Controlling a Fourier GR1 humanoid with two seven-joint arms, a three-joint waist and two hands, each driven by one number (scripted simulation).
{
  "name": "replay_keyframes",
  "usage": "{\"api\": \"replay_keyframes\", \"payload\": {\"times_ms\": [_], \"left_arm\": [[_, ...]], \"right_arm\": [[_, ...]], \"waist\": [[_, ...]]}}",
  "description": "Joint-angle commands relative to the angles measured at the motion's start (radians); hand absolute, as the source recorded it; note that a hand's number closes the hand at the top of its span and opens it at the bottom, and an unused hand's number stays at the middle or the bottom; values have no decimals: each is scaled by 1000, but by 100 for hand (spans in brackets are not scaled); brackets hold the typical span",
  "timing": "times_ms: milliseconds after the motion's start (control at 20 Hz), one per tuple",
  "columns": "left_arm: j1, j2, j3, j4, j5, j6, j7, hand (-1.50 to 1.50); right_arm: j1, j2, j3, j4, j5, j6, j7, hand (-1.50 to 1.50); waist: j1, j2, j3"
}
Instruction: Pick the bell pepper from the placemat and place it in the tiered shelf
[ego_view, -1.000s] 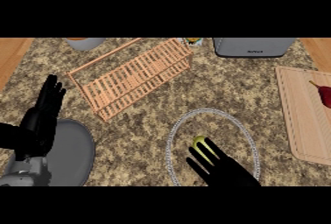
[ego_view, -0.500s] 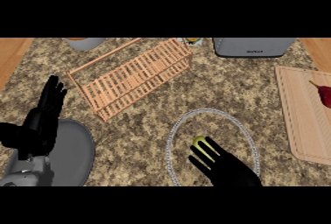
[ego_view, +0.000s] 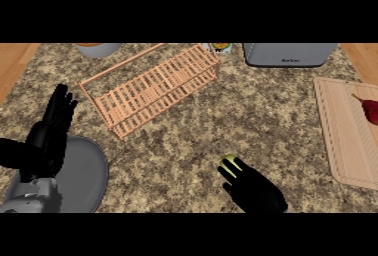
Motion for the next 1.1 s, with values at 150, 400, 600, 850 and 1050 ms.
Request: {"api": "replay_keyframes", "payload": {"times_ms": [150,400,600,850,1050], "left_arm": [[46,-1,24,-39,13,-27,-16,0],[25,-10,25,-17,-8,-15,-12,0],[8,-7,18,14,-12,-21,-19,0],[-8,-33,-9,-24,-24,3,27,0],[25,-36,-8,-20,-32,-3,-8,0]], "right_arm": [[-25,11,-17,120,96,-163,-101,150],[46,103,-3,19,68,-73,-56,150],[61,385,-58,63,-37,117,150,150],[93,424,20,-6,-269,143,377,150],[-18,427,15,-184,-415,163,516,150]], "waist": [[3,9,6],[-1,10,5],[0,15,4],[11,12,6],[6,9,5]]}}
